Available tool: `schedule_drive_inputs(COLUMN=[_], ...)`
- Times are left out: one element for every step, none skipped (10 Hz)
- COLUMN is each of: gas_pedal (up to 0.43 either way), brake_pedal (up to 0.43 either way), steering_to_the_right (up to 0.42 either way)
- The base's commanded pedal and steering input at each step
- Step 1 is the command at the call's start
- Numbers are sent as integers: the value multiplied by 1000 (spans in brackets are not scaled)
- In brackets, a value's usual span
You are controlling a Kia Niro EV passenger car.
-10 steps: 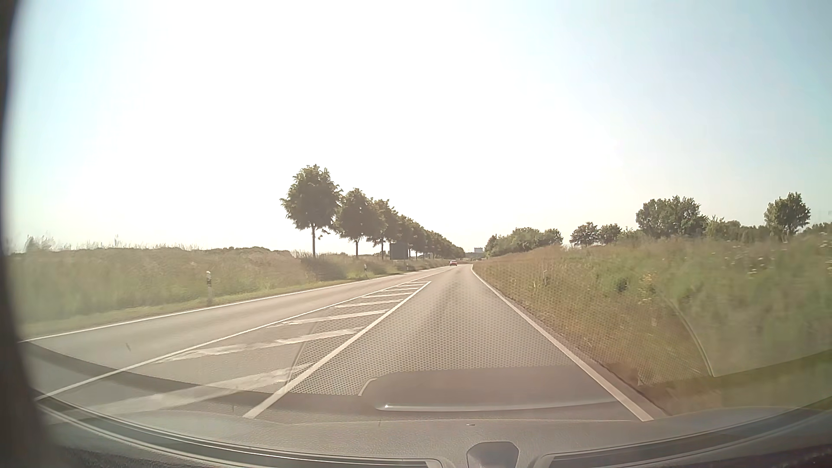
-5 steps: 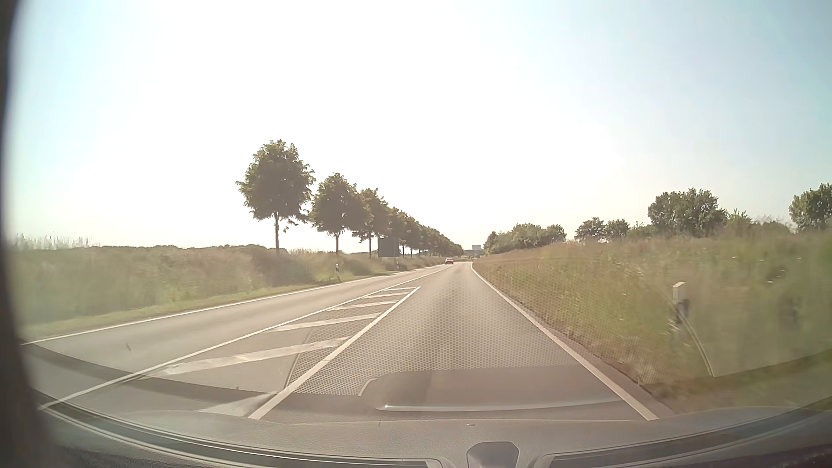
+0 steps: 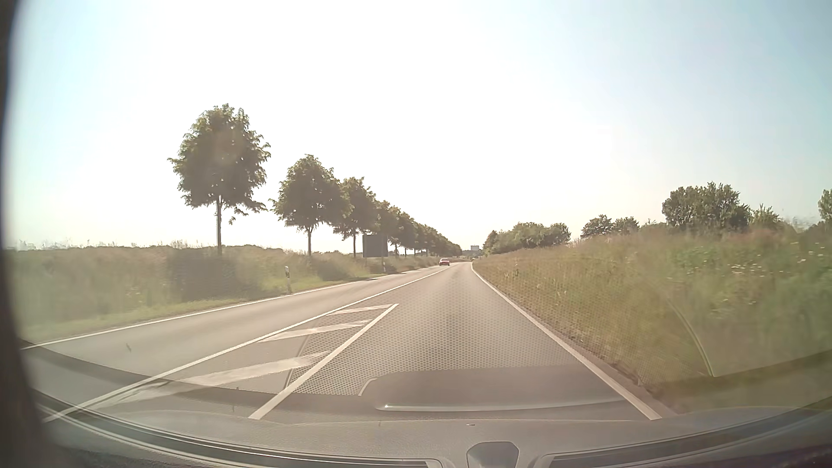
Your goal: Follow the waypoints while adhering to traffic rules and regulations
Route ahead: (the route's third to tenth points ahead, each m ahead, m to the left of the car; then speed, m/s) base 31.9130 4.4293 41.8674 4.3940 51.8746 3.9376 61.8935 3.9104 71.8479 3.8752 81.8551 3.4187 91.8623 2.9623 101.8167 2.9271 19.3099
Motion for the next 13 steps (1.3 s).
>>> schedule_drive_inputs(gas_pedal=[197, 209, 209, 209, 209, 209, 209, 209, 209, 209, 209, 209, 209], brake_pedal=[6, 6, 6, 6, 6, 6, 6, 6, 6, 6, 6, 6, 6], steering_to_the_right=[4, 4, 4, 4, 4, 4, 4, 4, 4, 4, 4, 4, 4])
